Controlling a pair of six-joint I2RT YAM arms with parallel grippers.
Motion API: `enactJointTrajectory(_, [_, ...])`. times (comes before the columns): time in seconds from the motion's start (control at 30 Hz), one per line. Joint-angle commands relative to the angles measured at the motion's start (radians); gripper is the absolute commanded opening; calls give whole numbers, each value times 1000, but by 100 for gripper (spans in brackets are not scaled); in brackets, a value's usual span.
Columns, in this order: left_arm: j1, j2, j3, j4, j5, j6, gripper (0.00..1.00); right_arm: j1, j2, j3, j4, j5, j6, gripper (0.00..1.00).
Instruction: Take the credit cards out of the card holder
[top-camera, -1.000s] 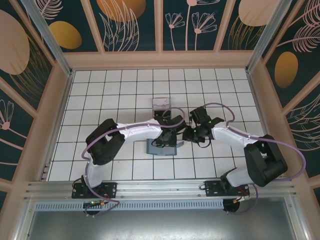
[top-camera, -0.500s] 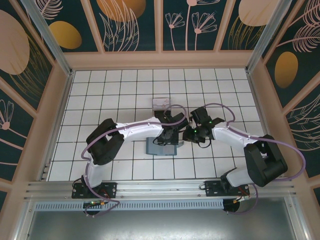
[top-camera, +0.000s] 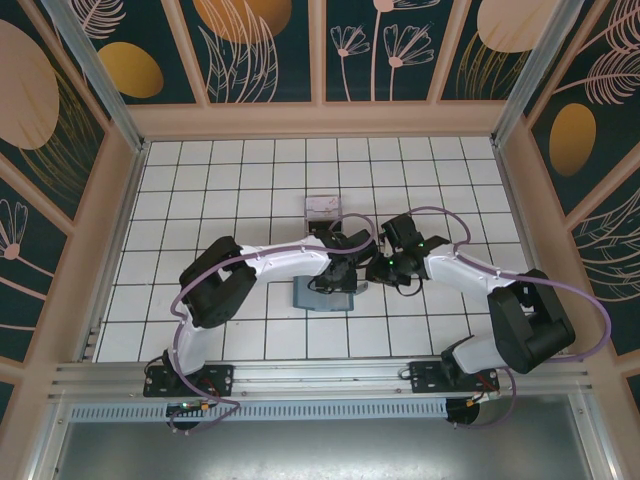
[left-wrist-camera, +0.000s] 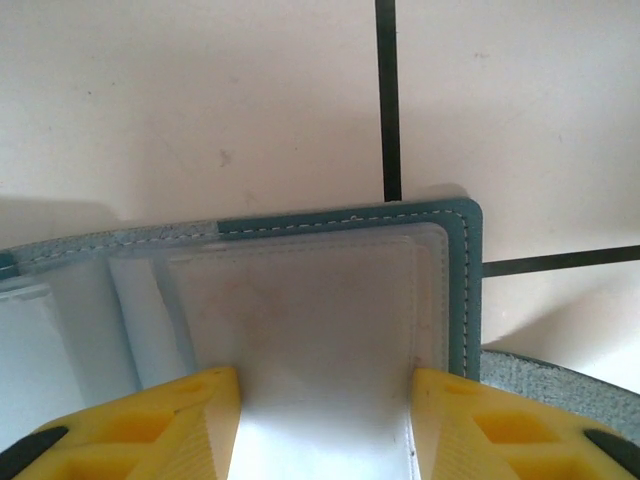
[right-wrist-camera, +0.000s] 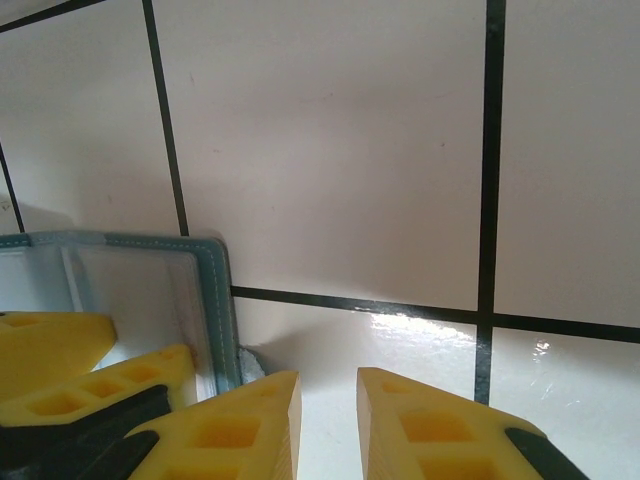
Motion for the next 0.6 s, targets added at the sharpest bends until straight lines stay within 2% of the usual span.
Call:
enactJointTrajectory(0.0, [-6,23,-30,2,26,5,46,-8,-6,-14,2,-6,-13,23])
enactJointTrajectory(0.37, [-7,-28,-25,-9,-14,6,29,-10,-27,-14,-5,-5,0,23])
enactJointTrajectory(0.57, [-7,-65,-23,-40,-52,10,26,-10,-33,-4,-14,-4,10,23])
